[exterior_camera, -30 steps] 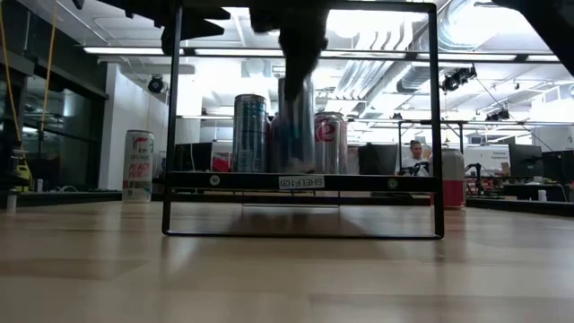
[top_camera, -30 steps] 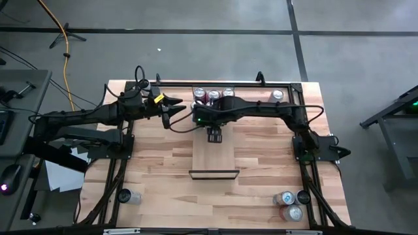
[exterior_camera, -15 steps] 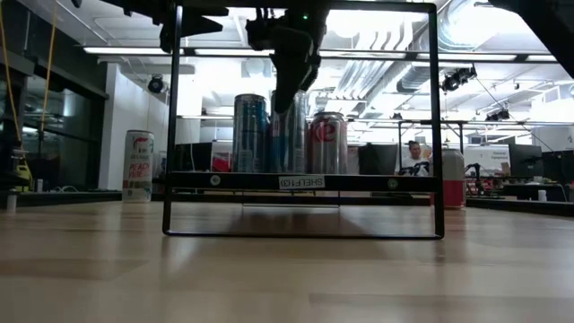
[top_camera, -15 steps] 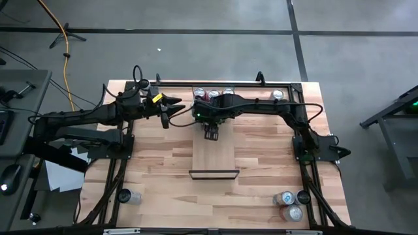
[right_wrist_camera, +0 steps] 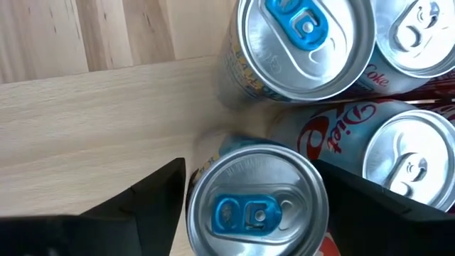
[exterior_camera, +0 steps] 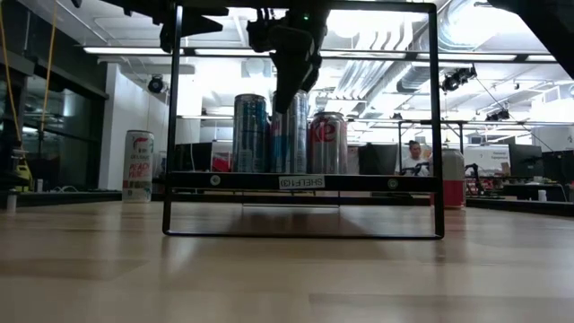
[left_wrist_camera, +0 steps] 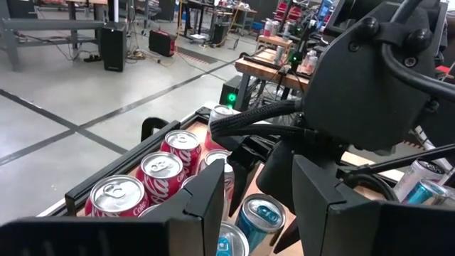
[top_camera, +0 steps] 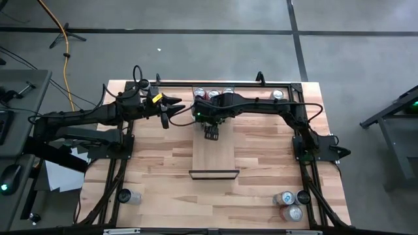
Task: Place canned beverage on shelf
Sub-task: Put the top blue soda can on the shelf aligned with the other blue soda can
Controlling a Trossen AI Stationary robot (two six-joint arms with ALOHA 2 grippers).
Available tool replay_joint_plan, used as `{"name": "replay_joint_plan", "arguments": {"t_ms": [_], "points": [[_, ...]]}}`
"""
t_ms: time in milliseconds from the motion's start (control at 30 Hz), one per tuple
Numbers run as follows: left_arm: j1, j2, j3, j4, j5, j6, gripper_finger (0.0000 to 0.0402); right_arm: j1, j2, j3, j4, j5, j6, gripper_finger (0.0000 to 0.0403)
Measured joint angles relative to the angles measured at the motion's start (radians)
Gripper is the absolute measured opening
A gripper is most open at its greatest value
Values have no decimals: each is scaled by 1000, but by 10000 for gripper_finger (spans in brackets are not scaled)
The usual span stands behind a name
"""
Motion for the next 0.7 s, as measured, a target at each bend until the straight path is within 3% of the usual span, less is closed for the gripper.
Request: {"name": "replay_joint_plan", "arguments": {"t_ms": [400, 700], "points": [[0, 0, 0, 3, 0, 0, 107, -3, -1, 35, -20, 2, -7, 287], [0, -33, 30, 4, 0, -1, 107, -10, -2, 227, -125, 1, -90, 288]]}}
